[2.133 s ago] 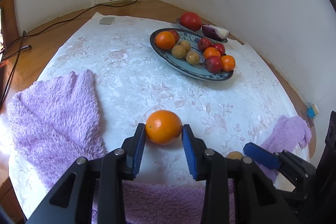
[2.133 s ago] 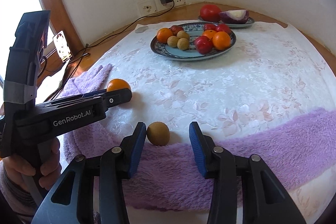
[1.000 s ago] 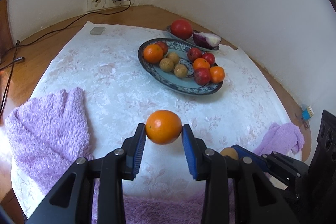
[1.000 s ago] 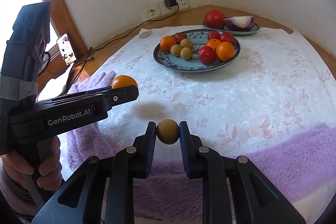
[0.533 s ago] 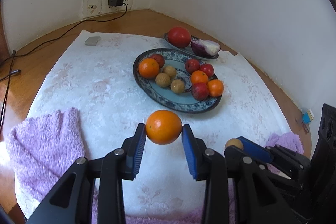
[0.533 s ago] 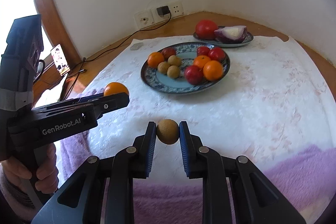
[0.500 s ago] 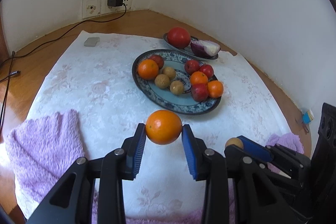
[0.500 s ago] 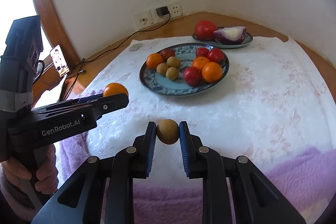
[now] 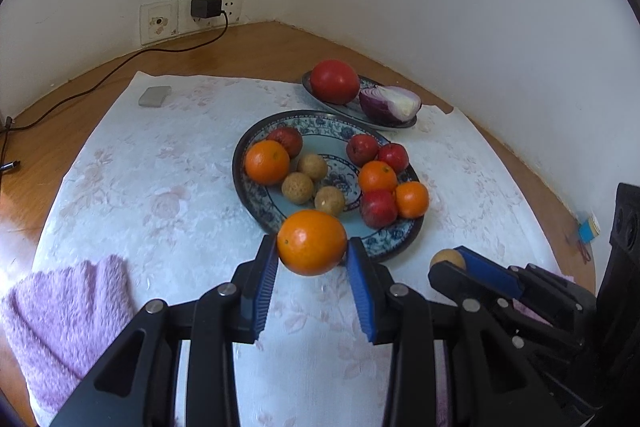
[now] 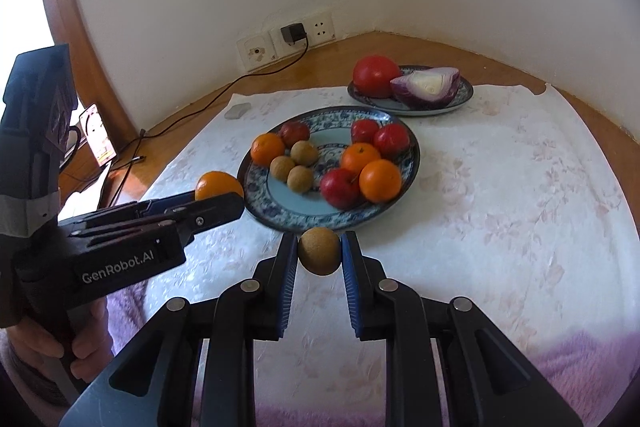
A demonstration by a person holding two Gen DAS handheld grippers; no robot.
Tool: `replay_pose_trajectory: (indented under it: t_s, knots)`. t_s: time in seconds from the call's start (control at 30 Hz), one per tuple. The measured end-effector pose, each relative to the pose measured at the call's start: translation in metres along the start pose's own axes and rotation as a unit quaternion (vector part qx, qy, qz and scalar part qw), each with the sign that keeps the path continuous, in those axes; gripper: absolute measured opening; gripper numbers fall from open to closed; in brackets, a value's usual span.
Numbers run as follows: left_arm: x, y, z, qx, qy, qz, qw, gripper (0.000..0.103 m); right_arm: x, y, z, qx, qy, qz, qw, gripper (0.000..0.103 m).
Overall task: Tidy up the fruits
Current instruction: 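Carry the orange and the brown fruit over the plate with both tools, then open the left tool to set the orange down while the right tool releases the brown fruit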
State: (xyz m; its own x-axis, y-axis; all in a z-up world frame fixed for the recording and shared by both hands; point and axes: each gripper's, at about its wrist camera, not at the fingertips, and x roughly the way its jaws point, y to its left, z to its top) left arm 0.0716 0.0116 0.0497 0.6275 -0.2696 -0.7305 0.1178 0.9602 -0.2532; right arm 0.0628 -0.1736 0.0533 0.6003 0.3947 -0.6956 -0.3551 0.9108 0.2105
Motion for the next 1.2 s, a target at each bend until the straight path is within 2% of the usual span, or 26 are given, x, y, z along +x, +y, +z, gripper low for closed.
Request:
replay_pose_trajectory:
  t_s: [0.5,1.2]
  knots:
    - [0.030,0.007,0.010,-0.003,0.014,0.000,0.9999,0.037,0.028,-0.005,0.015,-0.001,0.011,-0.005,1.000,0.024]
    - [0.035,0.008,0.013,0.005,0.008,-0.008,0.9999,0.037,0.040,-0.009,0.015,-0.001,0.015,-0.008,1.000,0.024]
